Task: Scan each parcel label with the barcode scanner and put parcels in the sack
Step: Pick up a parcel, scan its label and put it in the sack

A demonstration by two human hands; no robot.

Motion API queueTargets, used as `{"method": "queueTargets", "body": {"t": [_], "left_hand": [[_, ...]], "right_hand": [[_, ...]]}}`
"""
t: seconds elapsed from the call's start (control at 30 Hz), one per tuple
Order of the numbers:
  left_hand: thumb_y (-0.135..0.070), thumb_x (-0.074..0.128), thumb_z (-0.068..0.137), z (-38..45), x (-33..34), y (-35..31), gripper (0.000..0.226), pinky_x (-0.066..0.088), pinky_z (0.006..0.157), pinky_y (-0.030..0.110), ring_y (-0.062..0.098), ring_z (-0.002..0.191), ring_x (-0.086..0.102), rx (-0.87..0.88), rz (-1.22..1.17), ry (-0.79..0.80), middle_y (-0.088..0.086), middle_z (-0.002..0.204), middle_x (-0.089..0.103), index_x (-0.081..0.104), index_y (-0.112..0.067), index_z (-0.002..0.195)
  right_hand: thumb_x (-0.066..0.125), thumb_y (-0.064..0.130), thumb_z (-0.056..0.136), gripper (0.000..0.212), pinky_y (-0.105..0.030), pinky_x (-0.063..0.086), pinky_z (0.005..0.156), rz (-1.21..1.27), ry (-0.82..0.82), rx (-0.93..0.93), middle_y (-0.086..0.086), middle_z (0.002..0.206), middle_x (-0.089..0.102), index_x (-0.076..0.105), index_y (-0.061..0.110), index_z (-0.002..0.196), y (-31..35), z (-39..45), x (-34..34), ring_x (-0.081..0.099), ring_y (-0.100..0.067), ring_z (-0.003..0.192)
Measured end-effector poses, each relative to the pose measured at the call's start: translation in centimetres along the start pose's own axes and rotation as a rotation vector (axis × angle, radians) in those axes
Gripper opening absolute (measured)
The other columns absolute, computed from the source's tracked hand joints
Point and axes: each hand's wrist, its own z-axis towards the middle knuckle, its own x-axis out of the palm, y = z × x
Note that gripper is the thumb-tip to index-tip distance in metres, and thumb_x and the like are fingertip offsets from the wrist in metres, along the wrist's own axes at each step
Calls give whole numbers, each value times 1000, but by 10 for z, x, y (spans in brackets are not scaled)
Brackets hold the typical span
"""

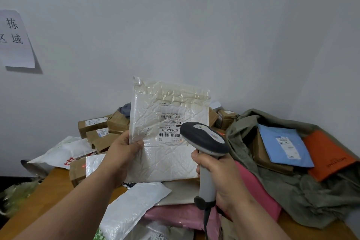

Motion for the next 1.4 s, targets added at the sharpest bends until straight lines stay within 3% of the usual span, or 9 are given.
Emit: {"method": "queueTargets", "body": {"t": [0.2, 0.33, 0.5, 0.6, 0.8, 1.13, 1.27, 1.33, 1.4], "left_hand": [[-19, 58, 98, 0, 4, 1, 22, 47, 60, 31, 22, 90, 63, 6, 52, 30, 0, 105, 67, 59, -21, 120], [-15, 58, 98, 7, 16, 3, 19, 48, 62, 32, 24, 90, 66, 5, 82, 82, 3, 102, 70, 63, -21, 115], [-3, 57, 96, 25, 51, 13, 24, 56, 74, 42, 29, 91, 71, -19, 138, 211, 8, 97, 76, 68, -18, 110], [0, 55, 95, 34, 86, 27, 25, 55, 74, 39, 28, 85, 72, -6, 210, 313, 10, 95, 76, 70, -18, 105], [0, 58, 91, 47, 178, 52, 28, 58, 86, 50, 30, 90, 73, -44, 302, 441, 7, 92, 77, 71, -20, 105], [-2, 56, 94, 102, 396, 87, 26, 60, 81, 46, 27, 88, 74, -164, 288, 527, 7, 96, 77, 68, -19, 110], [-7, 54, 97, 126, 483, 101, 24, 53, 67, 32, 22, 90, 68, -204, 336, 547, 3, 103, 70, 62, -23, 113], [-9, 54, 97, 138, 519, 111, 30, 49, 65, 29, 20, 90, 63, -193, 365, 524, 0, 106, 65, 54, -22, 123], [-10, 56, 96, 154, 546, 127, 59, 48, 74, 34, 22, 93, 58, -153, 414, 421, 6, 118, 61, 31, -22, 148]], "right_hand": [[75, 5, 79, 22, -33, 47, 65, -31, -44, 38, 3, 69, 64, 70, 22, 65, -5, 4, -7, 55, -15, 67], [74, 6, 80, 9, -33, 47, 63, -30, -132, 63, 0, 71, 64, 70, 13, 75, -11, 7, -21, 57, -15, 67], [74, 4, 80, 7, -34, 48, 64, -5, -273, 73, -2, 72, 65, 72, 11, 79, -18, 7, -48, 58, -16, 66], [75, 5, 80, 8, -35, 49, 66, -1, -363, 97, -1, 69, 64, 71, 12, 76, -25, 5, -74, 58, -16, 66], [76, 7, 81, 4, -35, 49, 66, 23, -497, 157, -5, 69, 65, 72, 8, 81, -39, 18, -145, 59, -19, 68], [76, 11, 81, 12, -36, 51, 68, -17, -515, 249, -3, 71, 70, 74, 16, 91, -46, 118, -304, 63, -18, 71], [76, 11, 81, 15, -39, 52, 73, -43, -519, 283, -3, 74, 70, 72, 18, 94, -47, 157, -366, 63, -21, 75], [75, 9, 82, 16, -38, 51, 73, -35, -522, 310, -6, 76, 69, 71, 16, 96, -51, 173, -392, 62, -23, 76], [75, 8, 82, 12, -39, 50, 73, -12, -535, 345, -8, 72, 67, 72, 10, 93, -57, 185, -414, 61, -24, 74]]}}
